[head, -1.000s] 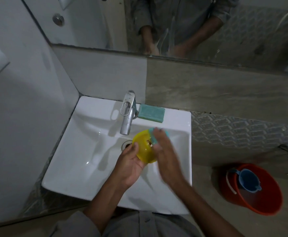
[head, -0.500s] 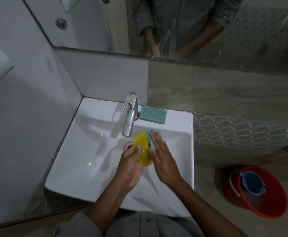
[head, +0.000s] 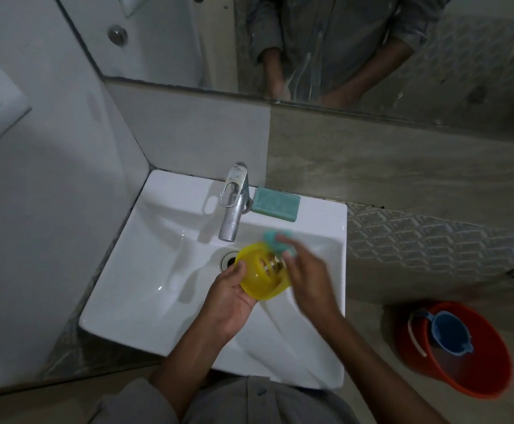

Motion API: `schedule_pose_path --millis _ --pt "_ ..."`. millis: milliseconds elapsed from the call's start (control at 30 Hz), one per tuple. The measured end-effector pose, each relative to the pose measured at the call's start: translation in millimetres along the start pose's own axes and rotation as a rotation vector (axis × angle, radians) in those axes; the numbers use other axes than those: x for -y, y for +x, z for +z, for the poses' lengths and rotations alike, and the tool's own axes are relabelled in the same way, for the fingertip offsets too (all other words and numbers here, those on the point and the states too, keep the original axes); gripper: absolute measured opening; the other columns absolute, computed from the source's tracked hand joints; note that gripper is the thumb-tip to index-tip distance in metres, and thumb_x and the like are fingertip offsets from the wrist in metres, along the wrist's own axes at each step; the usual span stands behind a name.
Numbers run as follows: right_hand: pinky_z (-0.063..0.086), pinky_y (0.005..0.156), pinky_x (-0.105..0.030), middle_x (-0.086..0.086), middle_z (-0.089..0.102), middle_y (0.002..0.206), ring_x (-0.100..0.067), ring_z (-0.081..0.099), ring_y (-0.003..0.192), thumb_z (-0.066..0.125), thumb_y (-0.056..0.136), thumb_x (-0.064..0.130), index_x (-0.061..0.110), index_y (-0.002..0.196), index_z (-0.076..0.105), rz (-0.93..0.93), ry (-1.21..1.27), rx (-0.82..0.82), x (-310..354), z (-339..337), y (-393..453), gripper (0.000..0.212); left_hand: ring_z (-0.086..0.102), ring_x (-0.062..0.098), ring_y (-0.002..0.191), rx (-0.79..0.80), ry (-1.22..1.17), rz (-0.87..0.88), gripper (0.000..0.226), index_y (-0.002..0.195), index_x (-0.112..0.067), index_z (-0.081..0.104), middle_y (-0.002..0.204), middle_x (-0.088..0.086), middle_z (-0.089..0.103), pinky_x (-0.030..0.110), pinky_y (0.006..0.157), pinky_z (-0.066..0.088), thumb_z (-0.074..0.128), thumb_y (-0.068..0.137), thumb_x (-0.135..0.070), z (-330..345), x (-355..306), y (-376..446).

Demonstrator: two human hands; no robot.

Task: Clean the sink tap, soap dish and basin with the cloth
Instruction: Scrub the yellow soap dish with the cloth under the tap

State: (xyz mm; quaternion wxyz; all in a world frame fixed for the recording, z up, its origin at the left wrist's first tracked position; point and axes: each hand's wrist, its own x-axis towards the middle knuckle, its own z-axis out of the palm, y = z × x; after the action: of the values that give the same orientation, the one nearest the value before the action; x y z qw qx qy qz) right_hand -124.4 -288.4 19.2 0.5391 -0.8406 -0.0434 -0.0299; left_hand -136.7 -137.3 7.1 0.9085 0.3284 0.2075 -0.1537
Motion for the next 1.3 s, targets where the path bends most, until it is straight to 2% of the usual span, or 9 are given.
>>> schedule_pose_path --millis 100,267,333,400,467,633,833,967,1300 --pt "0.039 0.111 -0.032 -0.001 0.05 0.144 -0.012 0.047 0.131 0.041 0.101 0.026 0.017 0.141 0.045 0.057 -0.097 0.085 5 22 -23 0.041 0.068 0.029 0.103 -0.02 0.085 0.102 0.035 0.12 0.0 0.058 0.117 0.02 0.068 0.036 0.08 0.058 0.045 0.094 -0.019 2 1 0" --pt "0.049 0.088 -0.014 0.021 0.062 0.119 0.005 0.059 0.103 0.036 0.102 0.033 0.034 0.128 0.053 0.301 0.121 0.035 18 25 -30 0.031 0.065 0.029 0.108 -0.057 0.351 0.223 0.027 0.109 -0.02 0.071 0.113 0.01 0.071 0.038 0.094 0.051 0.055 0.089 -0.028 -6 13 -5" --pt "0.051 0.086 -0.031 0.003 0.07 0.104 -0.013 0.064 0.098 0.036 0.103 0.031 0.025 0.112 0.064 0.463 0.276 0.016 15 22 -25 0.03 0.066 0.025 0.104 -0.066 0.486 0.275 0.02 0.102 -0.029 0.074 0.105 0.002 0.074 0.037 0.094 0.05 0.061 0.089 -0.037 -8 14 -5" --pt "0.052 0.086 -0.041 -0.011 0.07 0.101 -0.026 0.066 0.094 0.035 0.103 0.021 0.013 0.107 0.063 0.7 0.6 -0.066 11 13 -16 0.03 0.067 0.024 0.103 -0.097 0.403 0.273 0.037 0.114 -0.016 0.069 0.108 0.006 0.073 0.036 0.093 0.053 0.065 0.085 -0.039 -12 11 -2" --pt "0.055 0.077 -0.035 -0.009 0.07 0.095 -0.02 0.068 0.082 0.034 0.103 0.014 0.012 0.102 0.062 0.788 0.846 -0.231 11 -2 -10 0.028 0.068 0.025 0.102 -0.118 0.255 0.215 0.048 0.124 0.001 0.058 0.113 0.014 0.07 0.036 0.091 0.056 0.056 0.086 -0.028 -15 7 2" --pt "0.049 0.075 -0.013 0.01 0.066 0.092 0.002 0.061 0.081 0.056 0.089 -0.001 0.028 0.096 0.064 0.298 0.23 -0.428 5 -23 -8 0.032 0.071 0.025 0.097 -0.058 0.107 0.098 0.034 0.114 -0.003 0.063 0.11 0.015 0.072 0.033 0.076 0.059 0.05 0.088 -0.019 -15 7 4" --pt "0.033 0.085 -0.004 0.001 0.057 0.112 -0.007 0.046 0.102 0.062 0.086 0.005 0.021 0.12 0.065 0.064 -0.304 -0.006 10 17 -12 0.037 0.07 0.028 0.1 0.017 0.088 -0.028 0.036 0.115 -0.003 0.064 0.115 0.018 0.069 0.037 0.077 0.059 0.049 0.088 -0.022 -10 5 2" --pt "0.032 0.078 -0.001 0.005 0.052 0.105 -0.003 0.039 0.095 0.057 0.092 0.013 0.022 0.121 0.063 -0.042 -0.34 0.068 13 21 -23 0.03 0.069 0.028 0.099 0.001 0.113 -0.042 0.037 0.118 -0.004 0.061 0.116 0.019 0.068 0.038 0.081 0.059 0.046 0.09 -0.023 -12 0 1" --pt "0.05 0.076 -0.026 -0.001 0.057 0.096 -0.017 0.051 0.092 0.057 0.091 0.006 0.013 0.112 0.067 -0.172 -0.417 0.164 23 8 -36 0.024 0.072 0.027 0.088 -0.049 0.141 -0.175 0.035 0.114 -0.003 0.062 0.104 0.017 0.072 0.04 0.076 0.06 0.036 0.101 -0.023 -8 -3 -3"
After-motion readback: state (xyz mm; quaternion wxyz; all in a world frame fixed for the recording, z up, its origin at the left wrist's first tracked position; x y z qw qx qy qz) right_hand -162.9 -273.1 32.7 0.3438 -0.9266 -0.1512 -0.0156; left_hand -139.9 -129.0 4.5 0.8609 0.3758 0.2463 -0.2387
